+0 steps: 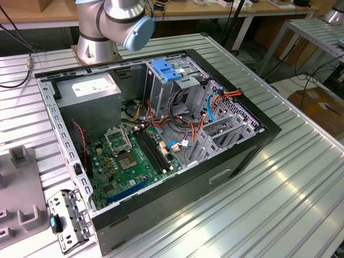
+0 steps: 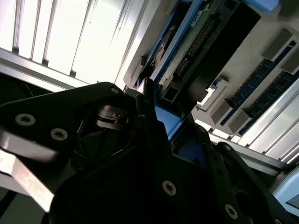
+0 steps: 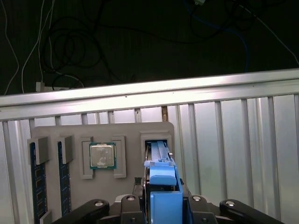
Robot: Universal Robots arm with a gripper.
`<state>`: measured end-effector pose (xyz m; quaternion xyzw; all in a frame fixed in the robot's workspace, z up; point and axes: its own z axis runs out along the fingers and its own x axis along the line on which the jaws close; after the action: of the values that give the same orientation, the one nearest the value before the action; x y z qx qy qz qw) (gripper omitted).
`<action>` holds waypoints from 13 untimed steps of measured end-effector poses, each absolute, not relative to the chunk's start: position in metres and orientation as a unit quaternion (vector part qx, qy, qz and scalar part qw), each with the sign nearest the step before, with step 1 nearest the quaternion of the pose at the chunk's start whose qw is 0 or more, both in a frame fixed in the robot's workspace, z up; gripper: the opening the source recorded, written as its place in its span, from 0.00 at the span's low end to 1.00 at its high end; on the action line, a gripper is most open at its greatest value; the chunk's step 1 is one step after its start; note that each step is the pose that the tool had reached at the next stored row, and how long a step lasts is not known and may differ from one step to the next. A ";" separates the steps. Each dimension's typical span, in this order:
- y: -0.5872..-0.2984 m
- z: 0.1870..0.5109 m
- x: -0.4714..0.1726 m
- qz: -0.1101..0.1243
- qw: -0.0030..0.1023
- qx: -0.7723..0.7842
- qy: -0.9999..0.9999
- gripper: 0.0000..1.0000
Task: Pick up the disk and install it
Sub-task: 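Pick up the disk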
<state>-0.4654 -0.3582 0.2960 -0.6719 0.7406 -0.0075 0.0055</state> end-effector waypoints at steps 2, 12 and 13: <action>-0.358 0.296 -0.465 -0.008 0.005 -0.672 0.741 0.37; -0.358 0.296 -0.465 -0.008 0.005 -0.672 0.741 0.37; -0.358 0.297 -0.465 -0.008 0.005 -0.672 0.741 0.37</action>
<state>-0.4652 -0.3582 0.2970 -0.6719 0.7406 -0.0075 0.0055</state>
